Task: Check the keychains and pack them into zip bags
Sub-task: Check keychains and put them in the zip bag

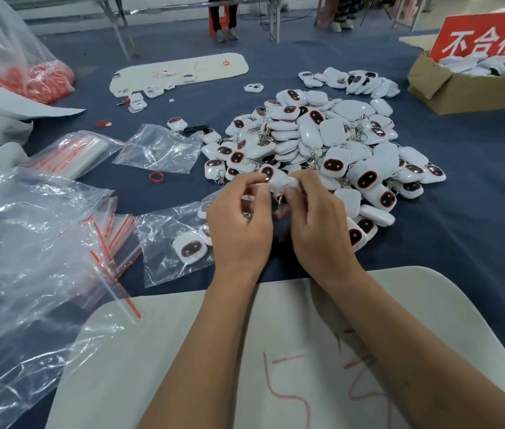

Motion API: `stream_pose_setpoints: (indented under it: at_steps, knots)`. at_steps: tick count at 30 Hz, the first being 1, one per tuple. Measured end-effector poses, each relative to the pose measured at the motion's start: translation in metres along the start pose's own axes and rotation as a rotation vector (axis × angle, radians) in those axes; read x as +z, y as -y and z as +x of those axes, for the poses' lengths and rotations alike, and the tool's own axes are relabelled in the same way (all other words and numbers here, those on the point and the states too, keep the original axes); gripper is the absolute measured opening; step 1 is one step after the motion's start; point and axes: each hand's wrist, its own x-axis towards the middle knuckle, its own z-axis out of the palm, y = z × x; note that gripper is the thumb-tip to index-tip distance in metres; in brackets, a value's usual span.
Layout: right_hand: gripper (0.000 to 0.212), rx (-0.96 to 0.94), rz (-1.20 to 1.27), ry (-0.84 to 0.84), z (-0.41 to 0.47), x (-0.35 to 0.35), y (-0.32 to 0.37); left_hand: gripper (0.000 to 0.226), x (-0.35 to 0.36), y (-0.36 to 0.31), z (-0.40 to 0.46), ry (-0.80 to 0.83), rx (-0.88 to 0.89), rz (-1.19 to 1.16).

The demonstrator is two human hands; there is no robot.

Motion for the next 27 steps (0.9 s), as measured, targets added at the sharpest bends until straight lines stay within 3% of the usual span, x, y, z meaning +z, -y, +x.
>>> stream_pose_setpoints:
  at_steps: [5,11,14,18,22,27]
  knots:
    - [0.024,0.158,0.051,0.05,0.0,0.001,-0.008,0.019,-0.001,0.002,0.002,0.043,-0.053,-0.032]
    - [0.009,0.241,0.395,-0.032,0.004,-0.006,-0.01,0.032,0.0,0.005,0.005,0.121,-0.143,-0.059]
    - [0.019,0.304,0.54,-0.008,0.005,-0.005,-0.01,0.028,0.001,0.004,0.004,0.153,-0.169,-0.097]
    - [0.012,0.313,0.503,-0.016,0.005,-0.004,-0.013,0.011,-0.001,0.005,0.006,0.139,-0.239,-0.202]
    - [0.027,0.332,0.52,0.041,0.005,-0.005,-0.011,0.014,-0.003,0.007,0.006,0.18,-0.248,-0.196]
    - [0.027,0.354,0.527,0.046,0.005,-0.006,-0.011,0.017,-0.003,0.008,0.007,0.195,-0.335,-0.256]
